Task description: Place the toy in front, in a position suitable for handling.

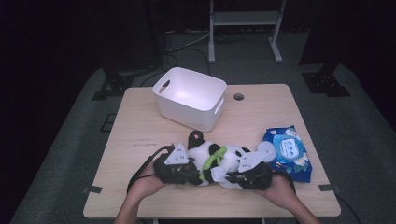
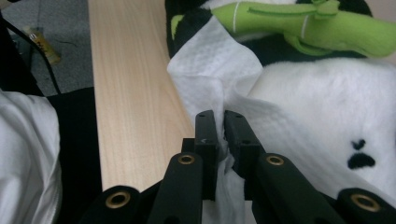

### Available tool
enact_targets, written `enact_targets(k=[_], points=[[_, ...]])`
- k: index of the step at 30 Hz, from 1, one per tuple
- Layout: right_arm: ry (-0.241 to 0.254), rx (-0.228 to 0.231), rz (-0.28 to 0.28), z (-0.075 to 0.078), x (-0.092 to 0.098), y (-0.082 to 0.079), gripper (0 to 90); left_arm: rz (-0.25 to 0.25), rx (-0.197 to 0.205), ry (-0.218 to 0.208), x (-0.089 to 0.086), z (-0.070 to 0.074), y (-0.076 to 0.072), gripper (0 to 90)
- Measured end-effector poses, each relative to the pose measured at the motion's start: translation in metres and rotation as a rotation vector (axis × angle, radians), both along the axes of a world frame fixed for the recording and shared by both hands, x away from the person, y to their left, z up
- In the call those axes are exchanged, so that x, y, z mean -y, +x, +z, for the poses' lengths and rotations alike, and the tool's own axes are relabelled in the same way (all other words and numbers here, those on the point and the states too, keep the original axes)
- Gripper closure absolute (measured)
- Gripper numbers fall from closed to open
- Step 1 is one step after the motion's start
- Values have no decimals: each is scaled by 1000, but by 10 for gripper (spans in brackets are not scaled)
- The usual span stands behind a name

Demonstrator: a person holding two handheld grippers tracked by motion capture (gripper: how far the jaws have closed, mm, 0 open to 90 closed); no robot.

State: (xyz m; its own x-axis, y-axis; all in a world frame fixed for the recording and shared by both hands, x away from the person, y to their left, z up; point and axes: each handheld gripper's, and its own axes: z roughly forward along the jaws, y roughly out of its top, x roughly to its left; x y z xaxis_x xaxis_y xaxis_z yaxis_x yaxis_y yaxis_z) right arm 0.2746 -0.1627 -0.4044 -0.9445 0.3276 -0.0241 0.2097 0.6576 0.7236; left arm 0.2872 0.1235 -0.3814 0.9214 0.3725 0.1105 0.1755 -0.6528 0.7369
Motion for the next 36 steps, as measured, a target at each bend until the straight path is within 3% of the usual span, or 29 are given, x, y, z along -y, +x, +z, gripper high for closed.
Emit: enact_targets(k=[9,19,25,36], points=[[-4,-10,-58,-1,19,8,836,18,10,-25,-8,7,0,519],[-23,-7,-108,0,33,12,833,43,5,-14,-17,8,3,498],[-13,16,-74,11,22,10,833,32,-19,-3,-20,3,6,560],[1,50,13,32,-18,15,832,-23,-33,-17,-7,-3,2,607]])
